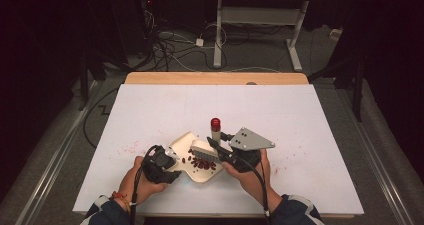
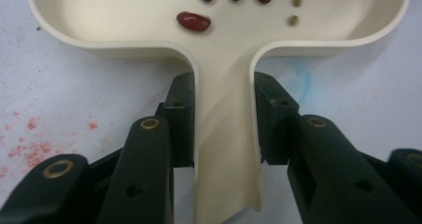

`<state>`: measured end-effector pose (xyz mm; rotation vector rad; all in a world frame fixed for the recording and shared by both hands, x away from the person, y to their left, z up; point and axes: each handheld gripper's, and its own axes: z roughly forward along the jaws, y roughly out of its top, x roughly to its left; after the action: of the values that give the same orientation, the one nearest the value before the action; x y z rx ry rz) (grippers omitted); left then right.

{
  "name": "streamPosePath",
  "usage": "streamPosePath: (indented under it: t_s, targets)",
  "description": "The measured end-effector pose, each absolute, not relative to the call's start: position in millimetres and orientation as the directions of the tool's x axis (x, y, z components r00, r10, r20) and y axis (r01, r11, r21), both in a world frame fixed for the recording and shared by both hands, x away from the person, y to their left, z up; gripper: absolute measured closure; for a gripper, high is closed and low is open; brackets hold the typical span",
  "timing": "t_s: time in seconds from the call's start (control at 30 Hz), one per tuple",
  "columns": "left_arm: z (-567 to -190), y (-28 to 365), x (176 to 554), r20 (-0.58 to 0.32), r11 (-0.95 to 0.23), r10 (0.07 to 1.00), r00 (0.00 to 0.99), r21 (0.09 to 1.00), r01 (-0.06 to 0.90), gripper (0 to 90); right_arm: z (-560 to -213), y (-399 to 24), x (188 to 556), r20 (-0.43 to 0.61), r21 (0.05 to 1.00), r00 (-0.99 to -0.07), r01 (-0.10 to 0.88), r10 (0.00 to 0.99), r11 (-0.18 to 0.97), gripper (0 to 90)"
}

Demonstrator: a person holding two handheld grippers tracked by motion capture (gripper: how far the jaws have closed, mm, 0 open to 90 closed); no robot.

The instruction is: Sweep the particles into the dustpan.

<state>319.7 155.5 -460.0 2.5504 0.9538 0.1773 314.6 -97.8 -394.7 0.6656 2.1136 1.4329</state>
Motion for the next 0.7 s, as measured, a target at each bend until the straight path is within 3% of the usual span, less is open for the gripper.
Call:
streamPosePath:
  t_s: [0.3, 0.7]
  targets:
    - [-459.4, 158.0, 317.9, -0.026, -0.691, 0.642, 0.767, 0.414, 0.592, 64.1, -378.6, -129.5, 319.0, -0.118, 0.954, -0.736, 0.102, 0.666, 0.282, 70.2]
    - [-460.4, 160.1, 313.1, -0.021, -0.698, 0.637, 0.77, 0.408, 0.589, 64.1, -379.5, -183.9, 301.0, -0.135, 0.926, -0.713, 0.157, 0.688, 0.344, 70.3]
